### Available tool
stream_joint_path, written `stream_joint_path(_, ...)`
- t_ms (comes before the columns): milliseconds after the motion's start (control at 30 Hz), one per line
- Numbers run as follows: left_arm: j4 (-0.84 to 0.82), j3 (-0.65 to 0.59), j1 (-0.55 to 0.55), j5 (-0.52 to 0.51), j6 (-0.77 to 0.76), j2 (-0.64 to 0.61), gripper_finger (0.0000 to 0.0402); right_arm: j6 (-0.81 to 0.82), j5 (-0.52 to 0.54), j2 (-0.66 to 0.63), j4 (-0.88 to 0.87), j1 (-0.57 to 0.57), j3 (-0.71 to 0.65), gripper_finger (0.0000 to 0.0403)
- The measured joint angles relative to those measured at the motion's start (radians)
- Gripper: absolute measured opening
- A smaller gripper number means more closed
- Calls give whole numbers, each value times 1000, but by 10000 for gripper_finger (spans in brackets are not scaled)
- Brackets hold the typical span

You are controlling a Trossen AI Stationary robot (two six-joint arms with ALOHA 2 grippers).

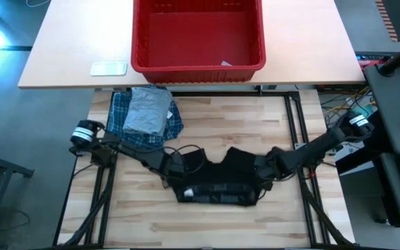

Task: Fold Laundry from Bin
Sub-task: Fold the black underwear

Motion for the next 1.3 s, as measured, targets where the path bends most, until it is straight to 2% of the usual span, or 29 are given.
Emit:
stream_joint_path(167, -127, 20, 0, -20, -35, -72, 182, -29, 12, -165, -62, -14, 41, 219)
stream_joint_path(233, -71, 40, -5, -24, -63, -126, 182, -20, 63, -221, -27, -21, 49, 219)
stream_joint_path(367, 109, 43, -20, -34, -68, -178, 182, -47, 121, -272, 185, -104, 36, 219)
stream_joint_path(467, 221, 45, -23, -46, -73, -194, 182, -159, 117, -207, 376, -184, 23, 219)
stream_joint_path(600, 338, 43, -50, -23, -71, -188, 182, -311, 115, -47, 599, -290, 34, 207)
stream_joint_path(700, 398, 42, -93, -18, -64, -172, 182, -411, 66, 96, 711, -358, 71, 163)
stream_joint_path(800, 415, 29, -116, -14, -72, -124, 182, -475, 14, 227, 801, -410, 135, 85)
stream_joint_path(867, 435, 28, -120, 9, -90, -75, 182, -507, -28, 311, 802, -443, 182, 32)
stream_joint_path(900, 435, 28, -125, 17, -94, -51, 182, -524, -41, 353, 794, -459, 209, 23)
stream_joint_path(1000, 453, 28, -139, 80, -98, 20, 182, -535, -45, 448, 781, -501, 276, 13)
stream_joint_path(1100, 459, 34, -163, 152, -109, 49, 182, -534, 8, 485, 721, -547, 323, 9)
stream_joint_path(1200, 438, 34, -209, 155, -125, 45, 182, -555, 63, 469, 623, -597, 338, 9)
stream_joint_path(1300, 398, 29, -238, 149, -166, 12, 182, -602, 48, 427, 591, -636, 330, 9)
